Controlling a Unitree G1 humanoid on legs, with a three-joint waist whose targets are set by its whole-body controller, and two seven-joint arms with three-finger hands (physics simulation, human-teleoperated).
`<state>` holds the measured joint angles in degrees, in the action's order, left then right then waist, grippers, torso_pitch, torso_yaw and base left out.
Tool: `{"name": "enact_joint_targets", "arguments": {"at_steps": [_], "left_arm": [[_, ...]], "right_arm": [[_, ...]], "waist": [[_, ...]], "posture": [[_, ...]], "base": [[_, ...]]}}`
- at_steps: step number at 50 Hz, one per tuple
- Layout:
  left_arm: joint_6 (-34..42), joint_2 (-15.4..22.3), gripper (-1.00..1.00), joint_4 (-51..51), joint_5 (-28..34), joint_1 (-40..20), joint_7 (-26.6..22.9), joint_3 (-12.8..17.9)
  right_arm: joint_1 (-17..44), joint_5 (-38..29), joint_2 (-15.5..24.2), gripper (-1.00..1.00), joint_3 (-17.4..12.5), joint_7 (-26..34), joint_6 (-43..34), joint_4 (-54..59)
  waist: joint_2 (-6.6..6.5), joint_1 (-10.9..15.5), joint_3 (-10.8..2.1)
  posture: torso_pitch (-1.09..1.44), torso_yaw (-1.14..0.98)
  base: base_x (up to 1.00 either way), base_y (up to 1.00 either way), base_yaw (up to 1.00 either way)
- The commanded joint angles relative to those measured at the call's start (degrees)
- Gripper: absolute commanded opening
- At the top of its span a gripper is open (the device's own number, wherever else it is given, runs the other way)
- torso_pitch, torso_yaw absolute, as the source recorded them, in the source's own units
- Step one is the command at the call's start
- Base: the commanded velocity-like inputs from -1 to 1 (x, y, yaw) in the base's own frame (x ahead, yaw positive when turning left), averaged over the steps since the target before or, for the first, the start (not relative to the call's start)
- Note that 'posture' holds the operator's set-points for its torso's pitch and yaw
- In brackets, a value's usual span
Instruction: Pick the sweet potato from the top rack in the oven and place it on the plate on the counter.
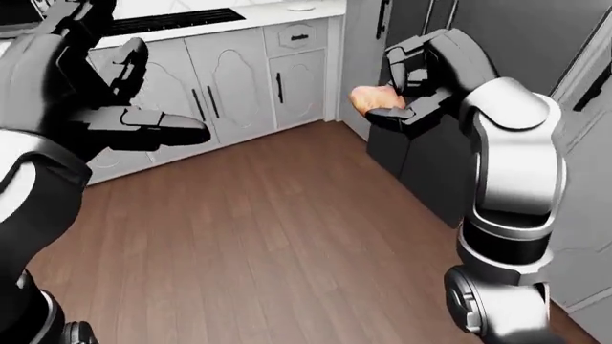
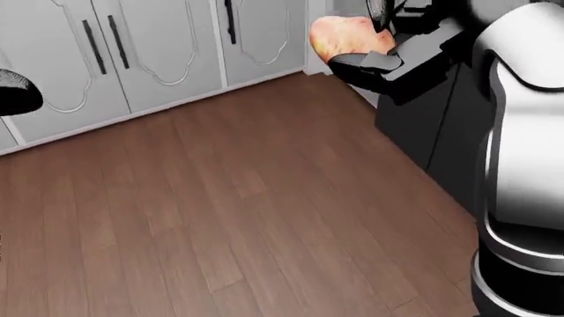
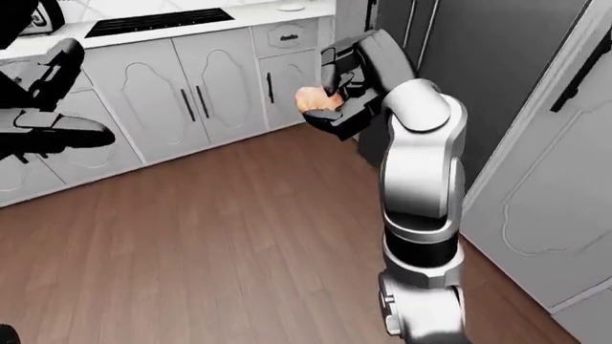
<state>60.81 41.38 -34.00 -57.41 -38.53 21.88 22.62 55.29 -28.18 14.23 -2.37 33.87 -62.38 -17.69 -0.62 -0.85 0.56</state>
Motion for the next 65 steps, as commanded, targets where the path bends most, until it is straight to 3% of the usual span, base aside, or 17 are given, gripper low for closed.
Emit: {"name": "enact_joint_targets", "arguments": {"at_steps": [1, 6, 8, 9, 14, 15, 24, 26, 33, 37, 39, 47, 52, 53, 55, 61, 65], "left_arm": [[-2.3, 1.6, 1.00, -1.2, 0.6, -1.6, 0.7, 3.0], [-2.6, 1.6, 1.00, -1.1, 0.8, -1.4, 0.5, 2.9], [-2.6, 1.6, 1.00, -1.2, 0.8, -1.3, 0.6, 2.9], [-2.6, 1.5, 1.00, -1.3, 0.8, -1.3, 0.6, 2.8], [-2.8, 1.3, 1.00, -1.2, 1.4, -1.2, 0.4, 2.4], [-2.8, 1.2, 1.00, -1.2, 1.6, -1.2, 0.2, 2.4], [-2.1, 1.1, 1.00, -1.3, 1.4, -1.9, 0.4, 2.5], [-2.1, 1.0, 1.00, -1.4, 1.3, -1.8, 0.5, 2.6], [-2.0, 1.3, 1.00, -1.4, 0.6, -1.9, 0.9, 2.8], [-2.2, 1.4, 1.00, -1.4, 0.7, -1.9, 0.9, 2.7], [-2.3, 1.4, 1.00, -1.4, 0.6, -1.8, 0.9, 2.7], [-2.4, 1.5, 1.00, -1.4, 0.5, -1.8, 1.0, 2.5], [-2.3, 1.6, 1.00, -1.4, 0.5, -1.9, 1.0, 2.5], [-2.3, 1.5, 1.00, -1.5, 0.4, -1.8, 1.0, 2.6], [-2.3, 1.5, 1.00, -1.4, 0.6, -1.8, 1.0, 2.4], [-2.0, 1.5, 1.00, -1.6, 0.3, -1.9, 1.1, 2.8], [-2.2, 1.6, 1.00, -1.6, 0.2, -1.8, 1.2, 2.7]], "right_arm": [[3.2, 0.2, -0.1, -1.00, 0.3, -0.5, 2.3, -2.5], [3.2, 0.3, -0.1, -1.00, 0.3, -0.6, 2.5, -2.4], [3.4, 0.3, 0.1, -1.00, 0.3, -0.5, 2.2, -2.6], [3.2, 0.3, 0.1, -1.00, 0.2, -0.5, 2.3, -2.6], [3.1, 0.6, -0.1, -1.00, 0.0, -1.0, 2.7, -2.2], [3.5, 1.4, -1.0, -1.00, -1.0, -1.6, 2.3, -2.2], [3.3, 2.1, 0.2, -1.00, -0.3, -1.9, 2.0, -2.5], [3.1, 2.1, 0.2, -1.00, -0.2, -2.0, 1.9, -2.7], [2.8, 2.4, 0.4, -1.00, -0.2, -2.1, 1.8, -3.1], [2.8, 2.7, 0.3, -1.00, -0.3, -2.4, 2.1, -2.8], [2.6, 2.8, 0.2, -1.00, -0.4, -2.5, 2.1, -2.9], [2.7, 3.1, 0.5, -1.00, -0.4, -2.8, 1.6, -3.4], [2.2, 3.4, 0.4, -1.00, -0.3, -3.1, 2.2, -3.0], [2.3, 3.5, 0.5, -1.00, -0.4, -3.2, 2.5, -2.8], [2.5, 3.4, 0.6, -1.00, -0.3, -3.1, 2.1, -3.0], [2.6, 3.4, 0.6, -1.00, -0.2, -3.1, 1.9, -3.3], [2.5, 3.4, 0.6, -1.00, -0.2, -3.1, 2.0, -3.3]], "waist": [[0.34, 0.6, -2.99], [-1.57, 0.4, -2.72], [-6.16, 1.9, -3.82], [-4.42, 1.5, -3.83], [-4.25, 1.7, -4.42], [-1.95, 2.3, -4.04], [1.24, 1.7, -4.00], [2.38, 1.4, -2.46], [-0.29, 0.1, -2.63], [-4.40, 0.3, -4.19], [-5.76, 0.1, -1.78], [-3.01, 1.4, -3.05], [2.47, 1.5, -4.37], [0.68, 1.2, -3.38], [2.01, 0.9, -1.97], [0.53, 0.2, -2.65], [-2.68, 0.0, -3.24]], "posture": [[-0.14, 0.00], [-0.14, 0.00], [-0.14, 0.00], [-0.14, 0.00], [-0.14, 0.00], [-0.14, 0.00], [-0.14, 0.00], [-0.14, 0.00], [-0.14, 0.00], [-0.14, 0.00], [-0.14, 0.00], [-0.14, 0.00], [-0.14, 0.00], [-0.14, 0.00], [-0.14, 0.00], [-0.14, 0.00], [-0.14, 0.00]], "base": [[0.20, 0.00, 0.34], [0.20, 0.00, 0.37], [0.20, 0.00, 0.39], [0.19, 0.00, 0.39], [0.20, 0.07, 0.31], [0.20, 0.00, 0.00], [0.38, 0.00, 0.00], [0.39, 0.00, 0.00], [0.39, 0.00, 0.00], [0.39, 0.00, 0.00], [0.39, 0.00, 0.00], [0.39, 0.00, 0.00], [0.39, 0.00, 0.00], [0.39, 0.00, 0.00], [0.39, 0.00, 0.00], [0.39, 0.00, 0.00], [0.39, 0.00, 0.00]]}}
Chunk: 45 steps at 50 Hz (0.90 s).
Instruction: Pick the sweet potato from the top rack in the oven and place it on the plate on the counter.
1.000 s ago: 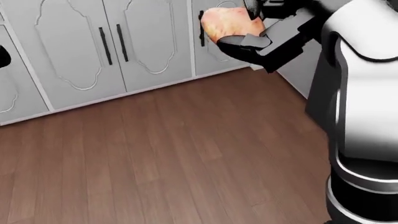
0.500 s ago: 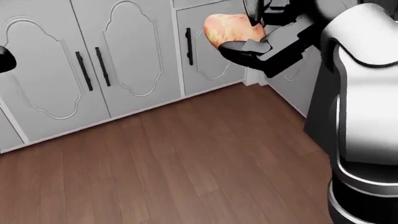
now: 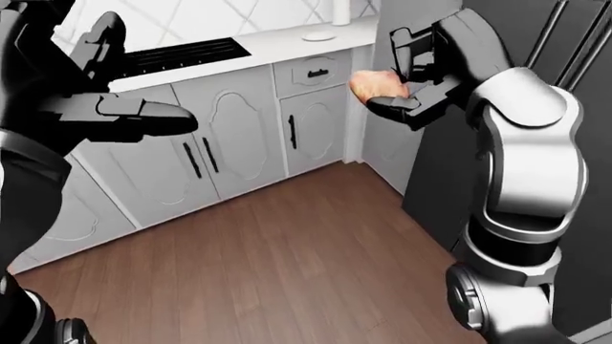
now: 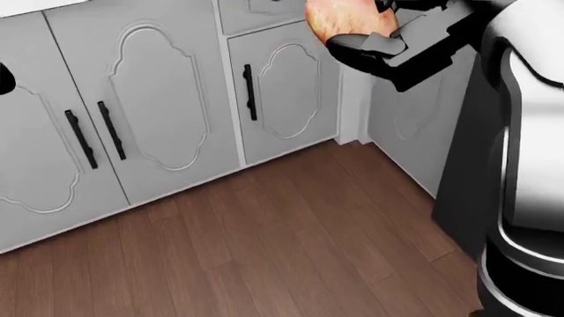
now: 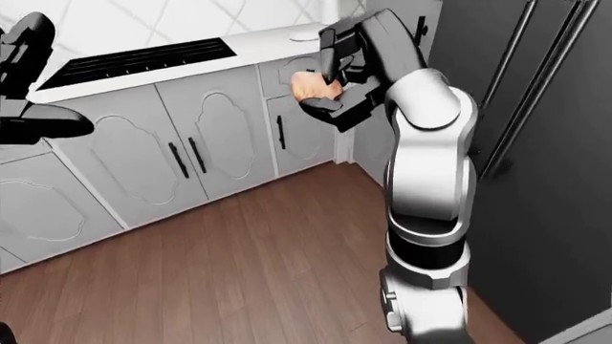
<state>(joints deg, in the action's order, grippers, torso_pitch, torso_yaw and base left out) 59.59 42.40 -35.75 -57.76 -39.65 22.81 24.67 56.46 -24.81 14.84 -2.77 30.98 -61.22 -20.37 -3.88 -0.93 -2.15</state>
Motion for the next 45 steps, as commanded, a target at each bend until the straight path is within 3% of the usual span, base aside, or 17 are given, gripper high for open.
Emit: {"name": "enact_joint_targets", "arguments": {"at_steps": [1, 2, 4, 10, 14, 16, 17, 18, 19, 22, 27, 29, 31, 32, 33, 39, 45], "left_arm": [[-1.0, 0.6, 1.00, 0.1, 0.5, -0.6, 0.3, 0.6], [-1.1, 0.5, 1.00, 0.2, 0.5, -0.7, 0.3, 0.6], [-1.2, 0.4, 1.00, 0.1, 0.7, -0.5, 0.3, 0.5], [-1.1, 0.3, 1.00, 0.0, 0.9, -0.5, 0.2, 0.5], [-0.8, 0.4, 1.00, -0.1, 0.6, -0.7, 0.3, 0.5], [-0.6, 0.6, 1.00, -0.1, 0.2, -1.0, 0.6, 0.6], [-0.7, 0.6, 1.00, 0.0, 0.3, -0.9, 0.5, 0.6], [-1.0, 0.5, 1.00, 0.0, 0.5, -0.8, 0.4, 0.4], [-0.9, 0.4, 1.00, 0.0, 0.5, -0.9, 0.5, 0.3], [-0.6, 0.6, 1.00, 0.2, 0.4, -1.5, 0.6, 0.1], [-0.7, 0.5, 1.00, 0.1, 0.5, -1.3, 0.6, 0.2], [-0.8, 0.4, 1.00, 0.1, 0.6, -1.1, 0.5, 0.2], [-0.8, 0.4, 1.00, 0.0, 0.6, -1.1, 0.5, 0.2], [-0.9, 0.4, 1.00, 0.0, 0.7, -1.0, 0.4, 0.2], [-0.9, 0.3, 1.00, 0.0, 0.7, -1.0, 0.4, 0.3], [-1.0, 0.3, 1.00, 0.0, 1.0, -0.5, 0.0, 0.5], [-0.8, 0.2, 1.00, -0.1, 0.8, -0.9, 0.3, 0.4]], "right_arm": [[1.3, 0.0, 0.0, -1.00, 0.2, -0.2, 0.9, -0.7], [1.4, 0.0, 0.0, -1.00, 0.2, -0.2, 0.8, -0.7], [1.1, 0.0, 0.0, -1.00, 0.2, -0.2, 1.0, -0.6], [0.8, 0.1, 0.1, -1.00, 0.0, -0.1, 1.2, -0.7], [1.1, -0.1, 0.0, -1.00, 0.3, 0.1, 0.4, -1.2], [1.0, -0.1, -0.1, -1.00, 0.3, 0.0, 0.6, -1.1], [1.0, -0.1, -0.1, -1.00, 0.3, 0.1, 0.6, -1.1], [0.9, -0.1, 0.0, -1.00, 0.2, 0.1, 0.7, -1.0], [0.9, -0.1, 0.0, -1.00, 0.2, 0.1, 0.8, -0.9], [1.2, 0.0, 0.1, -1.00, 0.1, 0.1, 0.7, -0.8], [0.7, 0.0, -0.1, -1.00, 0.2, 0.1, 0.8, -1.1], [0.9, -0.1, 0.1, -1.00, 0.3, 0.3, 0.4, -1.3], [0.7, 0.0, 0.1, -1.00, 0.2, 0.2, 0.7, -1.3], [0.7, 0.0, 0.0, -1.00, 0.2, 0.2, 0.7, -1.3], [0.7, -0.1, -0.1, -1.00, 0.3, 0.1, 0.7, -1.3], [0.7, -0.1, -0.3, -1.00, 0.4, -0.1, 1.2, -0.8], [0.6, -0.1, -0.2, -1.00, 0.2, 0.1, 1.3, -0.9]], "waist": [[-1.16, 0.3, -1.20], [-1.04, 0.3, -1.54], [-2.29, 0.2, 0.85], [-0.75, 1.1, -0.39], [1.72, 1.7, -0.79], [4.07, 1.8, -1.18], [5.83, 1.7, -2.79], [4.28, 1.2, -0.07], [5.49, 1.7, 1.37], [4.97, 0.7, 0.00], [3.05, 0.2, -0.01], [1.30, 0.1, -0.48], [-2.14, 0.3, -1.58], [-0.50, 0.4, -1.02], [-1.76, 0.3, 0.52], [-0.74, 1.2, -0.45], [3.98, 2.1, -0.81]], "posture": [[-0.14, 0.00], [-0.14, 0.00], [-0.14, 0.00], [-0.14, 0.00], [-0.14, 0.00], [-0.14, 0.00], [-0.14, 0.00], [-0.14, 0.00], [-0.14, 0.00], [-0.14, 0.00], [-0.14, 0.00], [-0.14, 0.00], [-0.14, 0.00], [-0.14, 0.00], [-0.14, 0.00], [-0.14, 0.00], [-0.14, 0.00]], "base": [[0.40, 0.00, 0.00], [0.40, 0.00, 0.00], [0.39, 0.00, 0.00], [0.40, 0.00, 0.00], [0.40, 0.00, 0.00], [0.39, 0.00, 0.00], [0.40, 0.00, 0.00], [0.39, 0.00, 0.00], [0.39, 0.00, 0.00], [0.39, 0.00, 0.00], [0.39, 0.00, 0.00], [0.39, 0.00, 0.00], [0.39, 0.00, 0.00], [0.39, 0.00, 0.00], [0.38, 0.00, 0.00], [0.39, 0.00, 0.00], [0.47, 0.00, 0.00]]}}
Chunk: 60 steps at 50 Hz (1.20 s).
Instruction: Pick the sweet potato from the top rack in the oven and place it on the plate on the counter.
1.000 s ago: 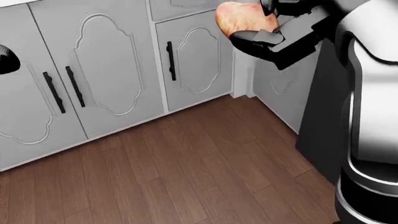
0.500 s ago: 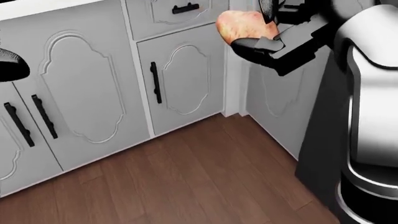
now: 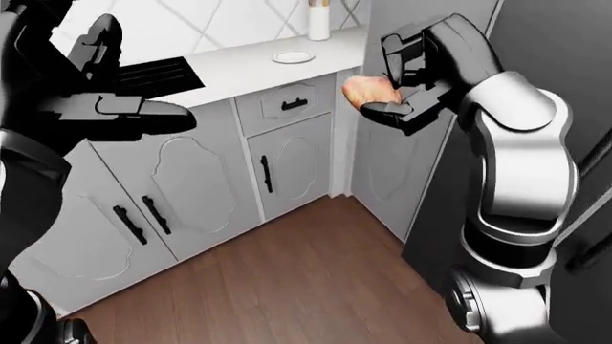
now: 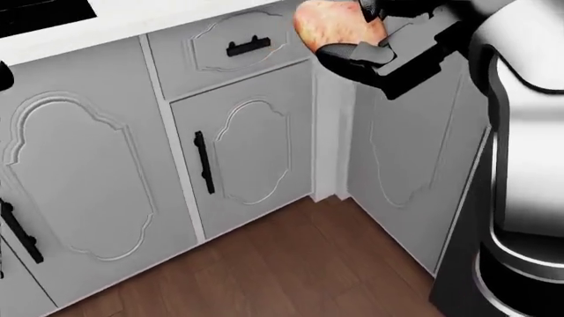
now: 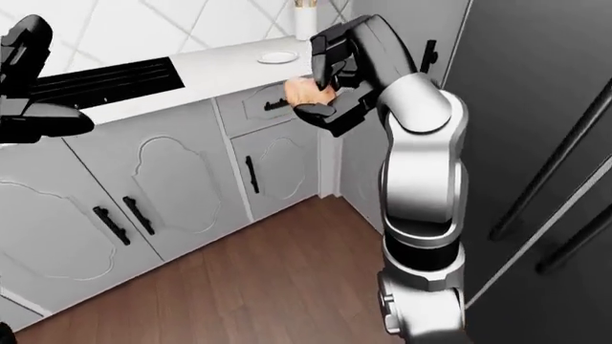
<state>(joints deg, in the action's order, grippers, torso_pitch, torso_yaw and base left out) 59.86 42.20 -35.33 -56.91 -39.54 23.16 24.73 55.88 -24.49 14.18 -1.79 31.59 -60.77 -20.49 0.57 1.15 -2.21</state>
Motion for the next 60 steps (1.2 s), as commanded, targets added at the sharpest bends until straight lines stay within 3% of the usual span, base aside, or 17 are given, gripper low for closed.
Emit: {"name": "enact_joint_targets", "arguments": {"at_steps": [1, 3, 11, 15, 17, 25, 30, 32, 40, 43, 44, 45, 50, 53, 54, 58, 60], "left_arm": [[-1.0, 0.4, 1.00, -0.5, -0.1, -1.0, 0.0, 0.3], [-1.0, 0.4, 1.00, -0.5, -0.2, -1.1, 0.1, 0.3], [-1.1, 0.4, 1.00, -0.3, 0.1, -0.9, -0.1, 0.3], [-1.3, 0.2, 1.00, -0.4, 0.5, -0.7, -0.3, 0.2], [-1.3, 0.2, 1.00, -0.4, 0.6, -0.6, -0.4, 0.2], [-1.1, 0.3, 1.00, -0.5, 0.4, -0.7, -0.4, 0.5], [-1.3, 0.4, 1.00, -0.5, 0.4, -0.4, -0.5, 0.6], [-1.1, 0.5, 1.00, -0.6, 0.0, -0.6, -0.3, 0.8], [-1.2, 0.6, 1.00, -0.7, -0.5, -0.6, 0.1, 0.6], [-1.2, 0.7, 1.00, -0.6, -0.7, -0.8, 0.3, 0.5], [-1.4, 0.7, 1.00, -0.5, -0.5, -0.8, 0.2, 0.4], [-1.5, 0.7, 1.00, -0.4, -0.4, -0.8, 0.1, 0.3], [-1.3, 0.7, 1.00, -0.4, -0.4, -1.0, 0.1, 0.4], [-1.2, 0.7, 1.00, -0.3, -0.7, -1.2, 0.3, 0.5], [-1.2, 0.8, 1.00, -0.3, -0.8, -1.2, 0.4, 0.5], [-1.4, 1.0, 1.00, -0.3, -0.9, -0.8, 0.3, 0.7], [-1.5, 1.0, 1.00, -0.4, -1.0, -0.8, 0.3, 0.6]], "right_arm": [[1.2, -0.5, 0.5, -1.00, -0.7, -0.4, 0.7, -0.9], [1.2, -0.5, 0.5, -1.00, -0.7, -0.4, 0.7, -0.9], [1.3, -0.6, 0.3, -1.00, -0.6, -0.5, 0.9, -0.6], [1.4, -0.5, 0.2, -1.00, -0.6, -0.5, 0.6, -0.9], [1.5, -0.3, 0.1, -1.00, -0.8, -0.5, 0.7, -0.9], [1.7, 0.3, 0.0, -1.00, -0.8, -0.9, 1.0, -0.7], [1.9, 0.4, -0.4, -1.00, -0.6, -0.9, 0.3, -1.2], [1.9, 0.6, -0.4, -1.00, -0.6, -1.0, 0.1, -1.4], [2.0, 1.0, -0.1, -1.00, -0.8, -1.2, -0.2, -1.6], [2.0, 1.2, 0.1, -1.00, -1.0, -1.3, 0.1, -1.3], [2.0, 1.3, 0.1, -1.00, -0.9, -1.4, 0.1, -1.3], [2.0, 1.4, 0.0, -1.00, -0.9, -1.5, 0.1, -1.2], [2.2, 1.7, 0.2, -1.00, -1.0, -1.7, 0.1, -1.1], [2.3, 1.9, 0.0, -1.00, -1.0, -1.9, 0.2, -0.9], [2.4, 2.0, 0.0, -1.00, -0.9, -2.0, 0.2, -0.7], [2.3, 2.5, -0.5, -1.00, -1.0, -2.4, -0.2, -1.1], [2.1, 2.7, -0.4, -1.00, -1.1, -2.6, -0.2, -1.2]], "waist": [[1.32, -0.3, -2.23], [1.12, -0.2, 1.56], [-1.20, -2.1, 0.16], [-6.60, -1.9, -1.56], [-6.33, -2.1, 0.99], [-4.42, -0.4, -0.21], [1.69, 0.5, -1.75], [2.01, 0.1, 0.95], [-0.89, 0.3, 0.52], [-6.03, 0.3, -1.46], [-4.63, 0.3, 0.57], [-5.86, -0.6, 0.62], [-1.49, 0.1, 1.62], [2.79, -1.7, -0.32], [0.50, -1.3, 0.25], [2.31, -0.2, -0.99], [-0.22, -1.7, -0.32]], "posture": [[-0.14, 0.00], [-0.14, 0.00], [-0.14, 0.00], [-0.14, 0.00], [-0.14, 0.00], [-0.14, 0.00], [-0.14, 0.00], [-0.14, 0.00], [-0.14, 0.00], [-0.14, 0.00], [-0.14, 0.00], [-0.14, 0.00], [-0.14, 0.00], [-0.14, 0.00], [-0.14, 0.00], [-0.14, 0.00], [-0.14, 0.00]], "base": [[0.49, 0.00, 0.00], [0.49, 0.00, 0.00], [0.49, 0.00, 0.00], [0.49, 0.00, 0.00], [0.49, 0.00, 0.00], [0.49, 0.00, 0.00], [0.37, 0.05, 0.09], [0.14, 0.00, 0.73], [0.14, 0.00, 0.88], [0.15, 0.00, 0.88], [0.15, 0.00, 0.68], [0.14, 0.53, 0.00], [0.23, 0.41, 0.00], [0.25, 0.40, 0.00], [0.23, 0.40, 0.00], [0.25, 0.33, 0.24], [0.23, 0.00, 1.00]]}}
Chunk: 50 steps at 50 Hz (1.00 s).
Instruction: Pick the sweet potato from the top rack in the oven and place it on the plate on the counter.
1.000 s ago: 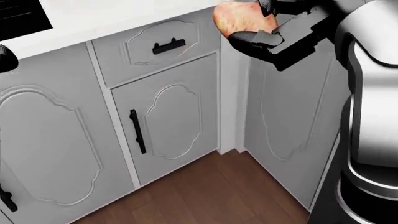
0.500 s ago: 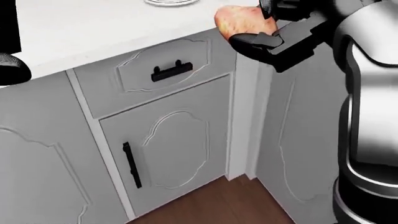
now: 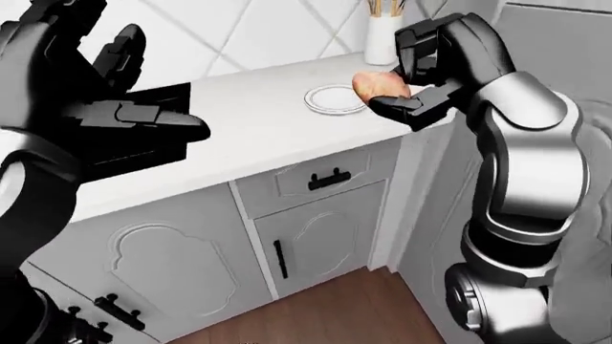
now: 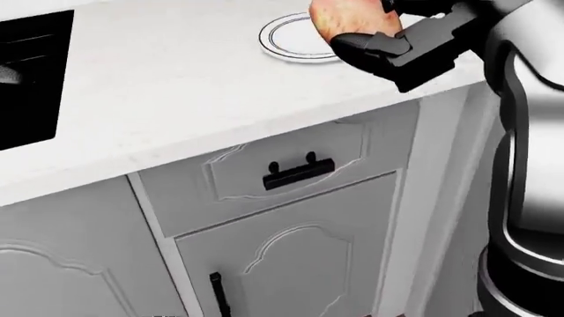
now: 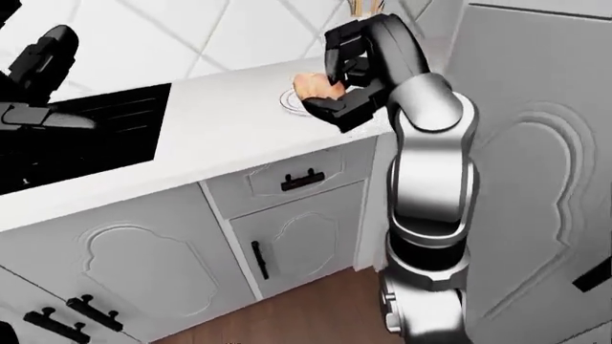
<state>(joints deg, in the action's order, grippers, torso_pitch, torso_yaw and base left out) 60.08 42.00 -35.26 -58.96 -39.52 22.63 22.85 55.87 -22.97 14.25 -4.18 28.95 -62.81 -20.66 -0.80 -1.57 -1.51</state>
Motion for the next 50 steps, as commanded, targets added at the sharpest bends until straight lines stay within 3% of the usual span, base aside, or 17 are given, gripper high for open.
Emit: {"name": "enact_joint_targets", "arguments": {"at_steps": [1, 4, 6, 7, 9, 12, 14, 16, 19, 21, 23, 31, 35, 36, 43, 48, 50], "left_arm": [[-1.6, 1.3, 1.00, -0.4, 0.9, -0.9, 1.0, 2.6], [-1.6, 1.3, 1.00, -0.5, 0.6, -1.0, 1.3, 2.6], [-1.5, 1.4, 1.00, -0.5, 0.3, -1.2, 1.5, 2.6], [-1.4, 1.5, 1.00, -0.5, 0.1, -1.2, 1.7, 2.6], [-1.6, 1.7, 1.00, -0.5, 0.0, -1.3, 1.8, 2.4], [-1.7, 1.7, 1.00, -0.5, 0.0, -1.2, 1.8, 2.4], [-1.7, 1.7, 1.00, -0.5, 0.0, -1.1, 1.9, 2.3], [-1.8, 1.7, 1.00, -0.4, 0.0, -1.2, 1.8, 2.3], [-1.8, 1.8, 1.00, -0.4, -0.1, -1.1, 1.8, 2.4], [-1.9, 1.8, 1.00, -0.4, -0.1, -0.9, 1.7, 2.4], [-1.8, 1.9, 1.00, -0.5, -0.3, -1.0, 1.8, 2.6], [-1.7, 2.0, 1.00, -0.5, -0.7, -1.2, 2.2, 2.5], [-2.3, 1.9, 1.00, -0.2, 0.1, -0.9, 1.7, 2.1], [-2.3, 1.8, 1.00, -0.3, 0.2, -0.8, 1.6, 2.1], [-2.0, 1.7, 1.00, -0.4, 0.3, -1.0, 1.5, 2.3], [-2.1, 1.8, 1.00, -0.3, 0.4, -0.9, 1.3, 2.4], [-1.7, 1.8, 1.00, -0.7, -0.2, -0.9, 1.8, 2.8]], "right_arm": [[2.2, 1.2, -0.4, -1.00, 1.4, 0.1, 1.6, -1.3], [2.6, 1.3, 0.0, -1.00, 1.5, 0.0, 1.3, -1.3], [2.9, 1.3, 0.2, -1.00, 1.4, 0.1, 0.9, -1.5], [2.9, 1.3, 0.4, -1.00, 1.3, 0.0, 0.9, -1.5], [3.1, 1.2, 0.6, -1.00, 1.0, -0.6, 1.1, -1.1], [2.9, 1.5, 0.7, -1.00, 0.9, -0.7, 1.5, -0.9], [3.0, 1.8, 0.7, -1.00, 0.9, -0.8, 1.6, -0.7], [3.3, 1.8, 1.0, -1.00, 1.0, -0.7, 1.2, -1.0], [3.2, 1.9, 1.0, -1.00, 1.0, -0.9, 1.2, -1.1], [3.3, 2.0, 1.0, -1.00, 1.0, -1.0, 1.0, -1.0], [3.4, 2.1, 1.0, -1.00, 1.0, -0.9, 0.8, -1.1], [2.5, 2.0, 1.1, -1.00, 1.3, -0.8, 1.1, -1.2], [2.5, 2.0, 1.0, -1.00, 1.3, -0.7, 1.3, -1.0], [2.3, 2.0, 1.0, -1.00, 1.2, -0.8, 1.7, -0.7], [1.9, 2.0, 0.9, -1.00, 1.2, -0.8, 2.0, -1.0], [2.0, 1.8, 1.4, -1.00, 1.1, -0.3, 1.6, -1.5], [2.6, 1.4, 2.0, -1.00, 1.1, 0.1, 0.9, -1.7]], "waist": [[0.67, 1.0, -0.63], [-1.62, 1.4, -0.90], [-3.82, 2.0, -2.92], [-3.38, 2.8, -1.00], [-4.10, 1.8, -0.59], [-0.36, 3.3, 0.83], [0.36, 3.2, 0.33], [-0.45, 2.6, -0.79], [1.52, 2.4, -1.16], [0.59, 2.3, -1.58], [1.65, 2.0, -0.73], [1.46, 2.0, 0.89], [-2.60, 1.8, -0.62], [-0.76, 1.5, -0.64], [-2.31, 2.0, -1.19], [0.43, 1.8, 0.27], [-0.85, 1.9, -0.44]], "posture": [[-0.14, 0.00], [-0.14, 0.00], [-0.14, 0.00], [-0.14, 0.00], [-0.14, 0.00], [-0.14, 0.00], [-0.14, 0.00], [-0.14, 0.00], [-0.14, 0.00], [-0.14, 0.00], [-0.14, 0.00], [-0.14, 0.00], [-0.14, 0.00], [-0.14, 0.00], [-0.14, 0.00], [-0.14, 0.00], [-0.14, 0.00]], "base": [[0.24, 0.00, 1.00], [0.24, 0.00, 1.00], [0.25, 0.00, 1.00], [0.23, 0.00, 1.00], [0.24, 0.36, 0.45], [0.24, 0.46, 0.00], [0.25, 0.11, 0.00], [0.25, 0.00, 0.00], [0.14, 0.00, 0.00], [0.00, 0.00, 0.00], [0.00, 0.00, 0.00], [0.00, 0.00, 0.00], [0.01, 0.00, 0.00], [0.02, -0.03, 0.00], [0.00, 0.00, 0.00], [0.00, 0.00, 0.00], [0.00, 0.00, 0.00]]}}
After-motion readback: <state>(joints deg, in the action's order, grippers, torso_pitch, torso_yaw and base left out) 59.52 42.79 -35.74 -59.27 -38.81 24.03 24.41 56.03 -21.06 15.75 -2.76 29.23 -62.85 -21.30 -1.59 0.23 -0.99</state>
